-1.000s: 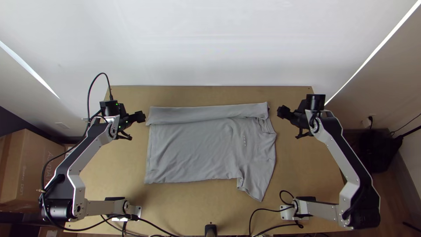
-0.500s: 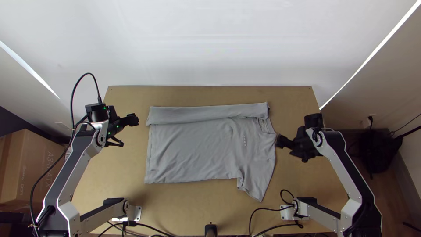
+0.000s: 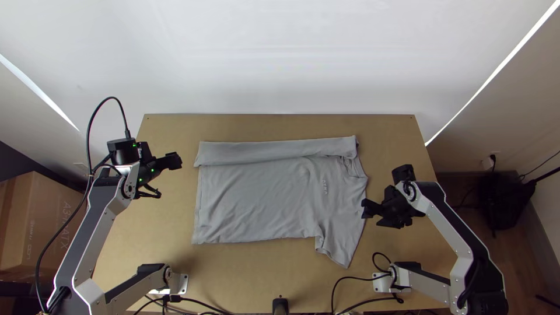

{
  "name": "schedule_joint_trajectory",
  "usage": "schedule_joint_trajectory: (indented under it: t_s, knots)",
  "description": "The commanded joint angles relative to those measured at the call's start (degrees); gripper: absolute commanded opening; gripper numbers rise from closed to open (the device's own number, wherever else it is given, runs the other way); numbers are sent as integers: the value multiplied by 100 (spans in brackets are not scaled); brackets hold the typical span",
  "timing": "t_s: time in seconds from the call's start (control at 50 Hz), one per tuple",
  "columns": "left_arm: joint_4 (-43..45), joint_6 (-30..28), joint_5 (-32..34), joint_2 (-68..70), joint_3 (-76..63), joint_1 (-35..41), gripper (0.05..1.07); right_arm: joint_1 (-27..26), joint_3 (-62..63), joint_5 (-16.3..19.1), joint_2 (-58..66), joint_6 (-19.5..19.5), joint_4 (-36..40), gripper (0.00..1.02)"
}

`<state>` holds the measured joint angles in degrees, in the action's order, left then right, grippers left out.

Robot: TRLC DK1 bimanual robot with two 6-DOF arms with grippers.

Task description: Fold the t-shirt

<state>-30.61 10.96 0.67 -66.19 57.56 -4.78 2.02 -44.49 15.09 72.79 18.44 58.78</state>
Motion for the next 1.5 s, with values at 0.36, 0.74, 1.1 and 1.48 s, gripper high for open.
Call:
schedule_joint_trajectory:
  t_s: [0.36, 0.74, 1.1, 1.48]
  knots:
    - [-208, -94, 4, 98, 80, 108, 103, 352, 520, 213, 534, -218, -772, 32]
    - [-1914, -2353, 593, 247, -439, 108, 96, 413, 608, 205, 341, -314, -886, 3]
    - [-4207, -4515, 531, 625, -1274, 275, 98, 413, 599, 205, 253, -349, -860, 3]
    - [-4067, -3821, 452, 265, -1695, 1743, 92, 483, 591, 205, 218, -306, -860, 3]
